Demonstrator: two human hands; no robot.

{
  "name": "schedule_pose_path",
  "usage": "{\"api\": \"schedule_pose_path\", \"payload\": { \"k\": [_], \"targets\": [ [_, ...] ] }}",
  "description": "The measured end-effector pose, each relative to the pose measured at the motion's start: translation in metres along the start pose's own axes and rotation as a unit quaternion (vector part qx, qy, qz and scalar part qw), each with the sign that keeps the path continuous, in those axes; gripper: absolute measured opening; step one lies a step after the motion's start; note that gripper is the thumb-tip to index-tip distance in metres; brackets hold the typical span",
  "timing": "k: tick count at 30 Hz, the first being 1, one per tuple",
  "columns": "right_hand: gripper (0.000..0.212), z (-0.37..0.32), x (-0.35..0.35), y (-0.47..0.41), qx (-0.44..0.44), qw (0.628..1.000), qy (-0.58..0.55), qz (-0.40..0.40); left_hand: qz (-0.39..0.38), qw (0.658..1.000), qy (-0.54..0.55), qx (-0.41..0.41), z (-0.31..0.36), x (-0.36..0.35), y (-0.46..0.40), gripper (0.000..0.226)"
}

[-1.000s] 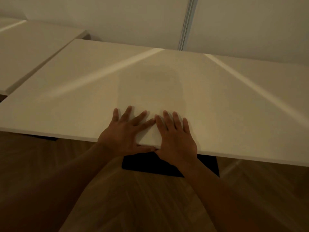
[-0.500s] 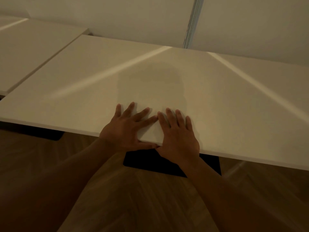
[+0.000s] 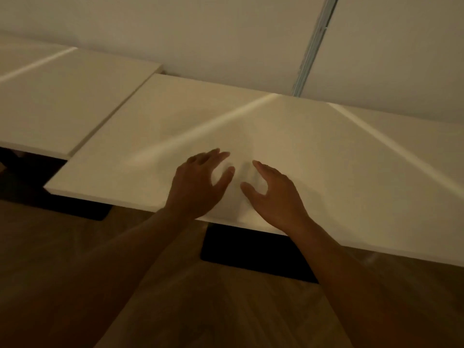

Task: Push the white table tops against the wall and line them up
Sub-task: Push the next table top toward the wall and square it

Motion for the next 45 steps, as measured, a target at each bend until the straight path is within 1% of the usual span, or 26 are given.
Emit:
{"api": "schedule_pose_path", "payload": {
  "k": [3, 8, 10, 13, 15, 16, 17, 18, 19, 20, 21, 23, 25, 27, 32, 36, 40, 45],
  "targets": [
    [0.063, -0.062, -0.021, -0.023, 0.03, 0.999, 0.003, -0.037, 0.008, 0.999, -0.032, 0.015, -0.046, 0.045, -0.001, 0.054],
    [0.063, -0.143, -0.056, -0.05, 0.046, 0.996, -0.006, -0.079, 0.033, 0.996, -0.074, 0.044, -0.121, 0.115, 0.01, 0.058],
    [0.063, -0.169, -0.074, -0.056, 0.065, 0.994, -0.001, -0.089, 0.042, 0.995, -0.081, 0.044, -0.145, 0.136, 0.017, 0.058],
    [0.067, -0.202, -0.112, -0.06, 0.098, 0.989, 0.0, -0.114, 0.031, 0.995, -0.079, 0.051, -0.182, 0.151, 0.034, 0.052],
    [0.074, -0.219, -0.142, -0.059, 0.13, 0.983, 0.019, -0.129, -0.008, 0.997, -0.057, 0.052, -0.205, 0.146, 0.046, 0.061],
    [0.079, -0.224, -0.157, -0.059, 0.147, 0.978, 0.044, -0.144, -0.052, 0.996, -0.047, 0.052, -0.217, 0.137, 0.051, 0.071],
    [0.086, -0.227, -0.172, -0.058, 0.162, 0.97, 0.076, -0.167, -0.111, 0.991, -0.06, 0.045, -0.229, 0.125, 0.055, 0.081],
    [0.093, -0.227, -0.187, -0.057, 0.175, 0.959, 0.11, -0.195, -0.169, 0.98, -0.106, 0.019, -0.239, 0.111, 0.058, 0.09],
    [0.099, -0.226, -0.201, -0.056, 0.188, 0.947, 0.144, -0.217, -0.203, 0.965, -0.166, -0.021, -0.249, 0.098, 0.062, 0.095],
    [0.101, -0.223, -0.211, -0.055, 0.201, 0.937, 0.175, -0.224, -0.214, 0.953, -0.21, -0.051, -0.257, 0.088, 0.065, 0.098],
    [0.102, -0.221, -0.218, -0.056, 0.21, 0.933, 0.2, -0.213, -0.207, 0.952, -0.218, -0.05, -0.263, 0.083, 0.066, 0.102],
    [0.1, -0.218, -0.227, -0.061, 0.21, 0.934, 0.234, -0.17, -0.153, 0.97, -0.189, -0.021, -0.268, 0.08, 0.063, 0.109],
    [0.096, -0.219, -0.231, -0.066, 0.208, 0.94, 0.242, -0.121, -0.089, 0.979, -0.184, -0.004, -0.267, 0.079, 0.058, 0.102],
    [0.095, -0.219, -0.235, -0.068, 0.21, 0.943, 0.239, -0.098, -0.063, 0.979, -0.191, 0.01, -0.267, 0.078, 0.056, 0.098],
    [0.1, -0.219, -0.238, -0.071, 0.207, 0.944, 0.233, -0.105, -0.052, 0.979, -0.196, 0.002, -0.268, 0.08, 0.053, 0.093],
    [0.096, -0.222, -0.24, -0.081, 0.2, 0.947, 0.229, -0.101, -0.049, 0.978, -0.201, 0.006, -0.275, 0.08, 0.043, 0.093],
    [0.095, -0.224, -0.241, -0.087, 0.194, 0.951, 0.224, -0.087, -0.053, 0.979, -0.197, 0.003, -0.279, 0.082, 0.037, 0.092],
    [0.1, -0.226, -0.243, -0.095, 0.192, 0.949, 0.234, -0.086, -0.064, 0.979, -0.194, 0.002, -0.285, 0.082, 0.028, 0.093]
  ]
}}
Point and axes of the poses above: each hand's wrist, its own y-axis away from the middle knuckle, its own x-axis out of the back of the hand, z = x × y, the point moved 6 cm from there along -y, towards the middle knuckle, and after that the axes turned 1 degree about y, right-handed, at the moved point
